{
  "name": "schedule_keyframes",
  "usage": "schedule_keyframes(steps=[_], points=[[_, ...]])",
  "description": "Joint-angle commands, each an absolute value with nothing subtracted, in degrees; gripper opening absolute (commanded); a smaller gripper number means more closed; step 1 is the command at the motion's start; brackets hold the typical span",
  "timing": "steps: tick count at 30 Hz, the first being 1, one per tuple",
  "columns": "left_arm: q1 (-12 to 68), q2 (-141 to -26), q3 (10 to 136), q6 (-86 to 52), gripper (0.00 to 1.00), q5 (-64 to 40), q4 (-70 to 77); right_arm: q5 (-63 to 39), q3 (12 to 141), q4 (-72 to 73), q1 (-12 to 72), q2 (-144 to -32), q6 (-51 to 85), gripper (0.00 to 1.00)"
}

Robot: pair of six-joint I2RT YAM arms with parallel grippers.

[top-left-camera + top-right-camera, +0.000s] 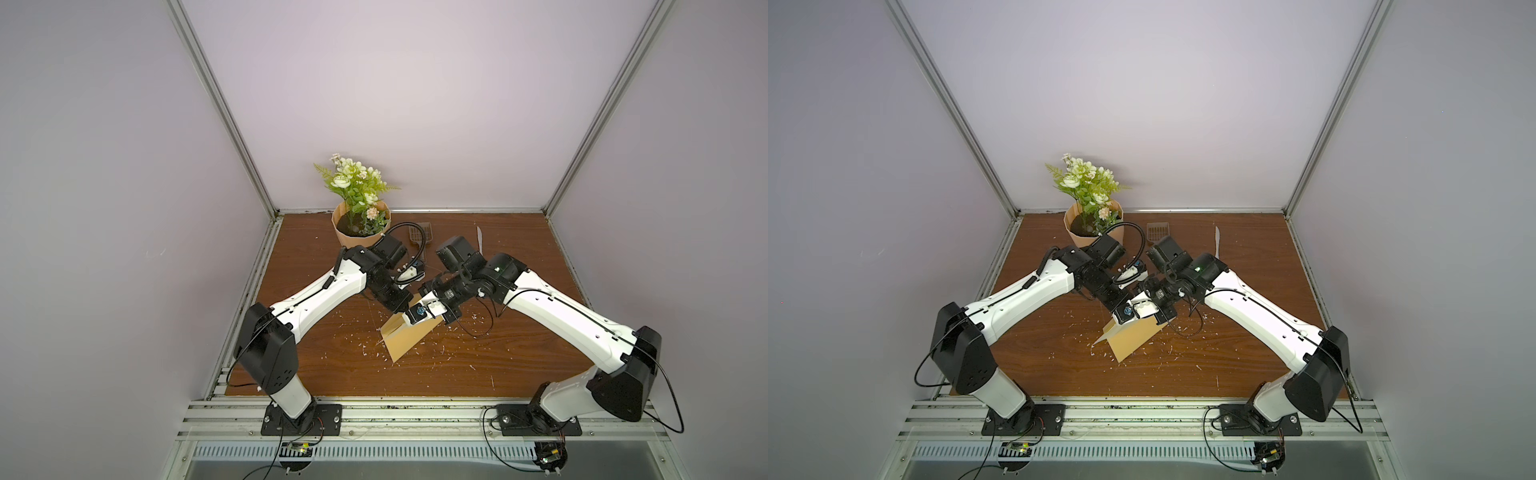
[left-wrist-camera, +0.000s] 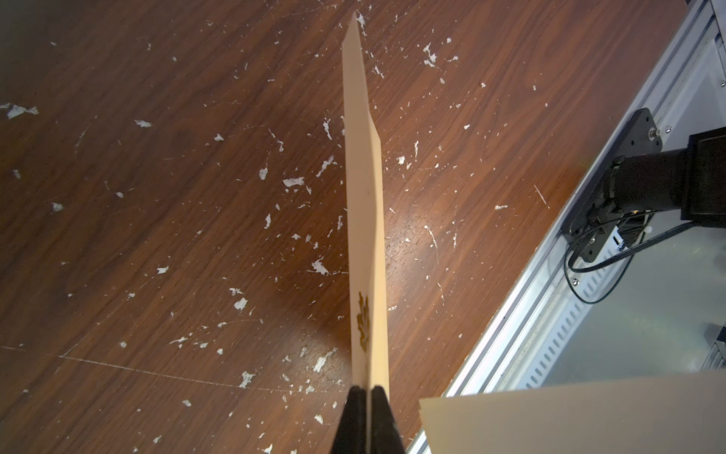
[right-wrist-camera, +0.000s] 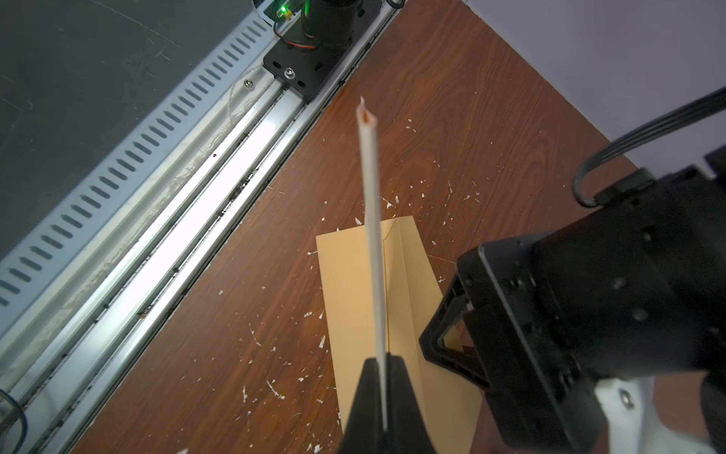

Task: Fold the letter paper in half and place it into the envelope
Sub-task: Place the letter paper in the envelope.

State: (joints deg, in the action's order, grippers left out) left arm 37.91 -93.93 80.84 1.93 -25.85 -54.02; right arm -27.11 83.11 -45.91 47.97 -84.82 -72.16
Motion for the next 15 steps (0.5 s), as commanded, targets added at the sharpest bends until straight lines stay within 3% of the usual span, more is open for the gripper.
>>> schedule_keyframes(steps=[1, 15], points=[[38.6, -93.5, 81.7, 3.8, 0.0, -27.8, -56.4, -25.9, 80.8, -41.7, 48.5, -82.7, -71.9, 0.0], [38.5, -93.7, 81.7, 4.5, 0.0, -29.7, -58.3, -21.4, 72.8, -28.9, 49.1, -79.5, -71.3, 0.0]])
